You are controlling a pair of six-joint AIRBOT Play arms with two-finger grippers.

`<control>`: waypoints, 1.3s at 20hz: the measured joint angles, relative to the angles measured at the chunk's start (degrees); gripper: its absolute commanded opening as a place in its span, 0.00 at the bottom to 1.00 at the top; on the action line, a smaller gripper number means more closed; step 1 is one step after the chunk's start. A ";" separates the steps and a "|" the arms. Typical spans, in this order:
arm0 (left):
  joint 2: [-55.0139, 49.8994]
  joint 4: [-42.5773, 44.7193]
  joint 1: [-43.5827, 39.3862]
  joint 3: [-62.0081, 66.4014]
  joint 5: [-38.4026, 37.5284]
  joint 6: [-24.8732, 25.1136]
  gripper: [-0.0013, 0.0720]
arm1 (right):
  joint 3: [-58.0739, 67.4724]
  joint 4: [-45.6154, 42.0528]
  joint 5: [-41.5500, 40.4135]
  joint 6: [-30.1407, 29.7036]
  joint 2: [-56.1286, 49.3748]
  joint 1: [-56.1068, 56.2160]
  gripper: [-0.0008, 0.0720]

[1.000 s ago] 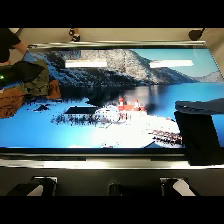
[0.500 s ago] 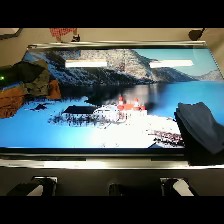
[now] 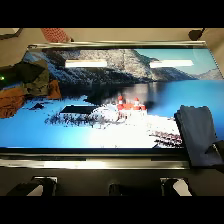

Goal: Fold the shirts.

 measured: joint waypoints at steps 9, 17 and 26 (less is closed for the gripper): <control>-7.91 17.86 -4.70 9.44 3.26 -5.73 0.06 | 26.93 5.66 -22.77 -10.43 -0.02 17.86 0.96; -17.29 39.50 -14.67 -2.99 -22.47 -16.72 0.99 | 27.28 5.92 -7.98 -10.25 -11.41 54.14 0.94; -4.48 40.98 -17.90 -18.18 -8.48 -24.04 0.99 | 26.97 7.82 -0.07 -11.02 -15.47 59.01 0.94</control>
